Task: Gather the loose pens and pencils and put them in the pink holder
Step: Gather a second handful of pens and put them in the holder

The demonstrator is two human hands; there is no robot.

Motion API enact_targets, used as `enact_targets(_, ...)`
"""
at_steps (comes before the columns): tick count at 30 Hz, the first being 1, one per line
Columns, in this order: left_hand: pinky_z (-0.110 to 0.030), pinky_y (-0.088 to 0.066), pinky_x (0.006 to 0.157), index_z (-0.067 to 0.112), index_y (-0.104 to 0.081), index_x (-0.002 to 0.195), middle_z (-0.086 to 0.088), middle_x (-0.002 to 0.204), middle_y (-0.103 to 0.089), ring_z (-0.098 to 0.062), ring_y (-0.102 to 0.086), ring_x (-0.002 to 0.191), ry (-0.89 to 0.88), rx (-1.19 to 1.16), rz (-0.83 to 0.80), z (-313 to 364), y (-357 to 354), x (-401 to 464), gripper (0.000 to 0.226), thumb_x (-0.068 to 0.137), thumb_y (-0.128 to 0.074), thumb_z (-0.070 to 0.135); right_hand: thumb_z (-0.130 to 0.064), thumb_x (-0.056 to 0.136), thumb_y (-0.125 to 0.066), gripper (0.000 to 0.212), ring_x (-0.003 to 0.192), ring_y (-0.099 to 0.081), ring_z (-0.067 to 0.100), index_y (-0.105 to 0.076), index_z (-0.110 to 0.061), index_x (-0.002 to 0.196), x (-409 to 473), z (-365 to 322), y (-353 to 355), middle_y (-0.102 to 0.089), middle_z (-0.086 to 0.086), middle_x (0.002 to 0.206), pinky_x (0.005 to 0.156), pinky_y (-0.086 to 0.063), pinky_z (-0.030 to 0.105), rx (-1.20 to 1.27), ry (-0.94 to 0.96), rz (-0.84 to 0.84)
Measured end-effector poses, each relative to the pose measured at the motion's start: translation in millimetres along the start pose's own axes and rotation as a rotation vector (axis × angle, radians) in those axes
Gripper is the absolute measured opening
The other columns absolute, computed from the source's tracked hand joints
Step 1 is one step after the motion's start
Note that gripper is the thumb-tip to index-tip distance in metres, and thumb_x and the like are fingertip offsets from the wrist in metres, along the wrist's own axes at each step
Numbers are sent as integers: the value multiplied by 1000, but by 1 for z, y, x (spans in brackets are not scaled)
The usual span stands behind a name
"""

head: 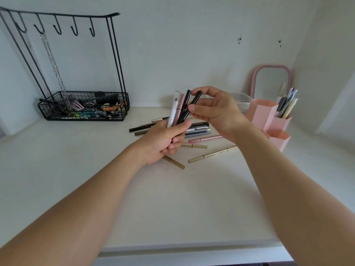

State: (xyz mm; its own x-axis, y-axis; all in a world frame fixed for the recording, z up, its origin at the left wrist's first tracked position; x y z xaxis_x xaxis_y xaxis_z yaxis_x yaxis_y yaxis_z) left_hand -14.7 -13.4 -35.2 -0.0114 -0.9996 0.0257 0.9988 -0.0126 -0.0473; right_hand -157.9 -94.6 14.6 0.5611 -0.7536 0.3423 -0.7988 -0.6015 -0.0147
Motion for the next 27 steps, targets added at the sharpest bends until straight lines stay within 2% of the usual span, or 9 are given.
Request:
enact_targets(5, -16, -19, 34, 21, -44, 75, 5, 57, -34, -7, -28, 45, 16, 21, 36, -2, -1, 0, 36, 95, -64, 43, 3, 78, -78, 49, 83, -72, 34, -63, -7, 124, -4, 2, -9, -72, 24, 90, 85, -59, 44, -88, 17, 2)
enact_targets(7, -17, -17, 35, 21, -42, 75, 5, 56, -31, -8, -25, 44, 18, 32, 68, -2, 1, 0, 41, 89, -65, 52, -1, 82, -76, 48, 89, -71, 38, -63, -12, 127, -4, 5, -13, -72, 28, 95, 90, -57, 51, -92, 14, -8)
enact_targets(9, -19, -16, 36, 23, -40, 74, 4, 56, -28, -9, -23, 45, 14, 71, 100, -2, 4, 1, 45, 87, -65, 58, -3, 86, -73, 43, 87, -70, 35, -64, -15, 127, -3, 7, -16, -71, 31, 99, 92, -55, 53, -87, 21, -17)
enact_targets(11, -19, -16, 37, 24, -37, 71, 4, 56, -27, -11, -22, 44, 1, 96, 129, -2, 7, 2, 46, 92, -64, 55, -4, 90, -69, 42, 82, -68, 29, -61, -14, 130, -4, 6, -18, -71, 31, 100, 85, -57, 45, -109, 19, -31)
enact_targets(14, -19, -16, 38, 23, -37, 66, 6, 51, -28, -10, -23, 42, -24, 82, 202, 0, 12, 4, 47, 95, -64, 47, -14, 93, -68, 41, 77, -69, 20, -57, -15, 132, -1, 6, -9, -75, 16, 96, 74, -59, 34, -242, -38, -15)
enact_targets(17, -20, -18, 35, 22, -39, 69, 8, 50, -31, -8, -26, 42, -47, 7, 325, 2, 22, 5, 43, 95, -67, 42, -21, 84, -78, 30, 70, -65, 9, -69, -16, 112, 4, 8, 16, -73, 1, 87, 71, -55, 30, -736, -43, 30)
enact_targets(20, -19, -23, 35, 22, -43, 74, 8, 54, -39, -7, -36, 45, -45, -91, 428, 2, 35, 6, 39, 92, -70, 43, -13, 77, -83, 22, 67, -56, -8, -73, -15, 96, 2, 13, 31, -69, -6, 87, 67, -44, 11, -1104, -119, -96)
enact_targets(24, -19, -25, 37, 22, -44, 71, 7, 53, -40, -8, -38, 45, -37, -197, 478, 1, 38, 8, 40, 96, -66, 45, -10, 79, -81, 21, 68, -54, -8, -75, -14, 99, -2, 20, 32, -71, -5, 93, 62, -37, 6, -1217, -183, -186)
enact_targets(27, -20, -36, 39, 21, -41, 71, 6, 52, -39, -11, -41, 44, -40, -233, 505, 0, 38, 10, 40, 100, -60, 40, -11, 81, -79, 17, 72, -59, 1, -77, -15, 97, 1, 24, 32, -73, -3, 94, 60, -35, 9, -1283, -181, -192)
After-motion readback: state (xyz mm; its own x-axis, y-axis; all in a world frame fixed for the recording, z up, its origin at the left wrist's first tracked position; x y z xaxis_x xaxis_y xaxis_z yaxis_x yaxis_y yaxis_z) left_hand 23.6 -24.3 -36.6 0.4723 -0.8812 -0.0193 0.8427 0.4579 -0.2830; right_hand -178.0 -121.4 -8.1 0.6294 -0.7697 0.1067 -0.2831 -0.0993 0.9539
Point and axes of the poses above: each hand's wrist, its own x-axis towards the middle knuckle, its own y-axis out of the back of the hand, z = x × y, the point moved 3 cm from there along x, towards the middle knuckle
